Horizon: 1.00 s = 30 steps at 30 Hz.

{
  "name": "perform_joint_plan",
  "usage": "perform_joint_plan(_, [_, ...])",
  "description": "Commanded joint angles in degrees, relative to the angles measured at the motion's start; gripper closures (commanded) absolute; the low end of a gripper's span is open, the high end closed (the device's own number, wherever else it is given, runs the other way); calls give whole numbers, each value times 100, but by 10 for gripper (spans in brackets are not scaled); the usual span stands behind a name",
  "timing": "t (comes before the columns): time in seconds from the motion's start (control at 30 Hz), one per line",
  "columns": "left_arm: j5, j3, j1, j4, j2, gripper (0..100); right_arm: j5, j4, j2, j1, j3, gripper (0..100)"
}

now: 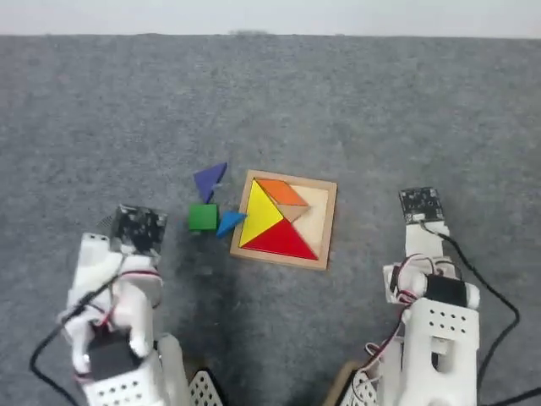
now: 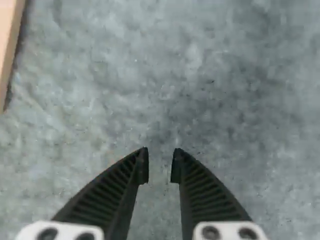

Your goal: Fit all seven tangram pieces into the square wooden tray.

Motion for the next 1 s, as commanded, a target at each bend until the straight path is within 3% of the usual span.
perform_joint_plan(0.0, [-35, -1859, -62, 149, 2075, 852, 79, -233, -154, 66, 44, 971])
perform_joint_plan(0.2, [686, -5218, 536, 2382, 6418, 852, 53, -330, -163, 57, 123, 971])
perform_joint_plan(0.27, [905, -5895, 826, 2620, 7701, 837, 79, -453, -163, 57, 229, 971])
perform_joint_plan(0.4, [1380, -6615, 1292, 2295, 9336, 762, 88, -523, -163, 57, 299, 971])
perform_joint_plan(0.63, [1969, -6501, 1952, 1495, 10330, 750, 88, -532, -163, 48, 299, 971])
perform_joint_plan(0.97, [2066, -6369, 1758, 923, 11341, 754, 88, -532, -163, 48, 308, 971])
